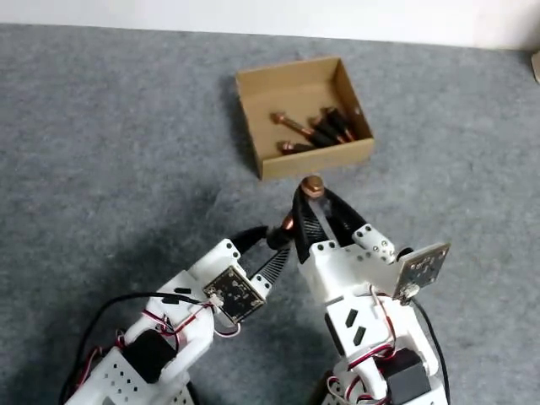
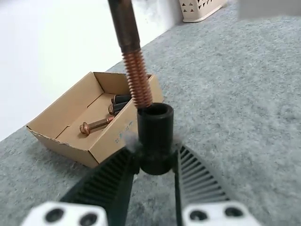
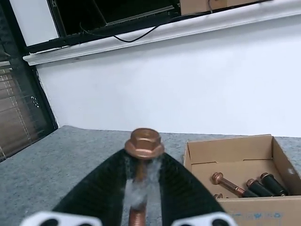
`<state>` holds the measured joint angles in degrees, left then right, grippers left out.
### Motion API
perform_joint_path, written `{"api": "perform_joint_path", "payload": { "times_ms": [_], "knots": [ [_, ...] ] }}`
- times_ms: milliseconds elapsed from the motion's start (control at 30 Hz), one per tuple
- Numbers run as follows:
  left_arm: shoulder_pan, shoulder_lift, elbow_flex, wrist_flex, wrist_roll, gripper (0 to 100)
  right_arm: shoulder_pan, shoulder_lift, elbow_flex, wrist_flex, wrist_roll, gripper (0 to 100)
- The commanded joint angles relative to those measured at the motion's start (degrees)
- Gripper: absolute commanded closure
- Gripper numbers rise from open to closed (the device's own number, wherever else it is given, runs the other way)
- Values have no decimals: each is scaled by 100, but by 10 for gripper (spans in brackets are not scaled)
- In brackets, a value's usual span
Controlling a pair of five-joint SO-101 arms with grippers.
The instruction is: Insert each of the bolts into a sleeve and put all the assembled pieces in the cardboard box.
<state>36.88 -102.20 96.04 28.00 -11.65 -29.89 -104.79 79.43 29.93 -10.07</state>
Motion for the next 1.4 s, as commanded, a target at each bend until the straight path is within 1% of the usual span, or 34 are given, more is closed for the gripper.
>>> {"api": "perform_joint_path", "payload": {
  "times_ms": [0, 233, 333, 400, 467, 767, 933, 1033, 1233, 1367],
  "knots": [
    [-84, -66, 110, -149, -26, 995, 31, 22, -101, 101, -70, 995],
    [-84, -48, 110, -149, 9, 995, 31, 22, -356, 101, -70, 995],
    [-110, -48, 110, -158, 360, 995, 31, 22, -374, 101, -79, 995],
    [-224, -40, 110, -246, 466, 995, 31, 22, -409, 101, -79, 995],
    [-303, -40, 110, -273, 457, 995, 31, 22, -409, 92, -79, 995],
    [-259, -40, 110, -264, 457, 995, 13, 22, -374, 75, -88, 995],
    [-251, -40, 110, -264, 457, 995, -426, 31, -365, 84, -88, 995],
    [-251, -40, 110, -264, 457, 995, -567, 66, -347, 92, -88, 995],
    [-259, -40, 110, -264, 457, 995, -549, 48, -330, 101, -70, 995],
    [-295, -48, 110, -264, 457, 995, -549, 22, 66, 171, -53, 995]
  ]
}}
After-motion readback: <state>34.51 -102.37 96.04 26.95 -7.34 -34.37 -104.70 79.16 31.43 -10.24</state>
